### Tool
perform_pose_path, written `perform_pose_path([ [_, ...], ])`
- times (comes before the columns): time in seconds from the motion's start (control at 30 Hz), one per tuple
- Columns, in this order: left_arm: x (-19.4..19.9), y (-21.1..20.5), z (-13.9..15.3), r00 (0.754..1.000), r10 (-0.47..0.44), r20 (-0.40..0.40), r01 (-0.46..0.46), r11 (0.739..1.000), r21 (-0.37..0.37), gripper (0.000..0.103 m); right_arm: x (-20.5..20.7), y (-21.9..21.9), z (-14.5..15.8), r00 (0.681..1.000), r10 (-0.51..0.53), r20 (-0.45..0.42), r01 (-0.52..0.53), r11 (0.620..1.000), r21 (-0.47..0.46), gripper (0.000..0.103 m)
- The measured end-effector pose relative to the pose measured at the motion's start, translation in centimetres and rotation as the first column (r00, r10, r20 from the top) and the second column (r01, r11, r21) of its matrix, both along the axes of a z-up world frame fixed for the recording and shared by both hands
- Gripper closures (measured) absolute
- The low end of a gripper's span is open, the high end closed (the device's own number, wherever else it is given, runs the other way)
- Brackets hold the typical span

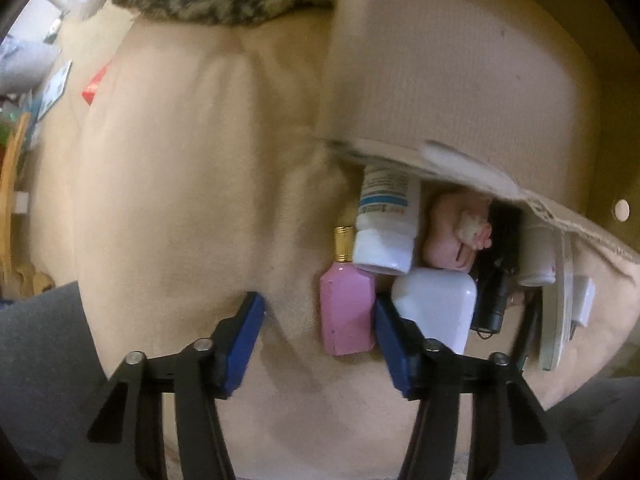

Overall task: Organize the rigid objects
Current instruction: 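Grasp the pink perfume bottle with left tool while right tool grasps white remote, then carry perfume and remote into the box and release both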

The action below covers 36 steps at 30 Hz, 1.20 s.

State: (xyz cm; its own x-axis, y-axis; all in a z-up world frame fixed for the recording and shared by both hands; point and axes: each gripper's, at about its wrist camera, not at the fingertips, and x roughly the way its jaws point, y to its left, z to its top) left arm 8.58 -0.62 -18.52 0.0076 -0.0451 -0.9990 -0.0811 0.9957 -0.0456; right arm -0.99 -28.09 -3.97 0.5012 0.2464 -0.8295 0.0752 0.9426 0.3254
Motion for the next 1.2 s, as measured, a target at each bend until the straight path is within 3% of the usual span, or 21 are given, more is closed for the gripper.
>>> perform_pose_path([
  [0.03, -0.2, -0.2, 0.0, 1.0, -0.007, 0.01, 0.007, 1.0, -0.001, 0.065, 0.6, 0.0, -0.7, 0.999, 0.017, -0.043, -0.016, 1.0, 0.023, 0.016],
  [0.07, -0.4, -0.3, 0.4, 1.0, -0.007, 0.016, 0.007, 1.0, -0.004, 0.078, 1.0, 0.0, -1.3, 0.996, 0.028, -0.079, -0.025, 0.999, 0.043, 0.026],
  [0.27, -0.3, 0.1, 1.2, 1.0, -0.013, 0.026, 0.014, 1.0, -0.013, 0.08, 4.5, 1.1, -4.9, 0.959, 0.139, -0.249, -0.109, 0.985, 0.131, 0.031],
  [0.37, -1.3, 0.5, 1.7, 1.0, 0.004, 0.029, -0.003, 1.0, -0.016, 0.08, 6.2, 2.7, -7.1, 0.912, 0.235, -0.335, -0.196, 0.969, 0.147, 0.032],
  [0.47, -1.2, 0.6, 1.6, 0.999, 0.01, 0.034, -0.01, 1.0, -0.012, 0.08, 7.3, 3.9, -8.1, 0.907, 0.238, -0.347, -0.252, 0.968, 0.004, 0.032],
  [0.6, -2.2, 0.7, 2.7, 0.999, 0.012, 0.042, -0.012, 1.0, -0.009, 0.08, 7.9, 5.2, -10.2, 0.866, 0.297, -0.402, -0.319, 0.948, 0.012, 0.034],
  [0.63, -2.3, 0.7, 2.8, 0.999, 0.014, 0.044, -0.013, 1.0, -0.009, 0.08, 7.8, 5.7, -10.4, 0.862, 0.31, -0.402, -0.34, 0.94, -0.004, 0.039],
  [0.67, -1.9, 0.3, 2.8, 0.999, 0.015, 0.046, -0.014, 1.0, -0.008, 0.08, 7.7, 6.0, -10.5, 0.86, 0.321, -0.397, -0.359, 0.933, -0.024, 0.052],
  [0.7, -2.0, 0.4, 3.0, 0.999, 0.016, 0.05, -0.015, 1.0, -0.006, 0.08, 7.6, 6.1, -10.7, 0.858, 0.316, -0.405, -0.359, 0.933, -0.032, 0.055],
  [0.83, -2.6, 0.8, 3.4, 0.998, 0.02, 0.066, -0.02, 1.0, -0.004, 0.08, 6.8, 5.7, -10.4, 0.86, 0.311, -0.404, -0.337, 0.941, 0.006, 0.057],
  [1.0, -3.8, 0.6, 4.5, 0.996, 0.017, 0.089, -0.017, 1.0, 0.001, 0.08, 4.6, 5.7, -9.8, 0.838, 0.326, -0.437, -0.319, 0.943, 0.092, 0.057],
  [1.2, -5.4, 0.7, 5.8, 0.994, 0.031, 0.106, -0.033, 0.999, 0.013, 0.08, 2.8, 5.8, -7.3, 0.863, 0.339, -0.375, -0.331, 0.94, 0.085, 0.057],
])
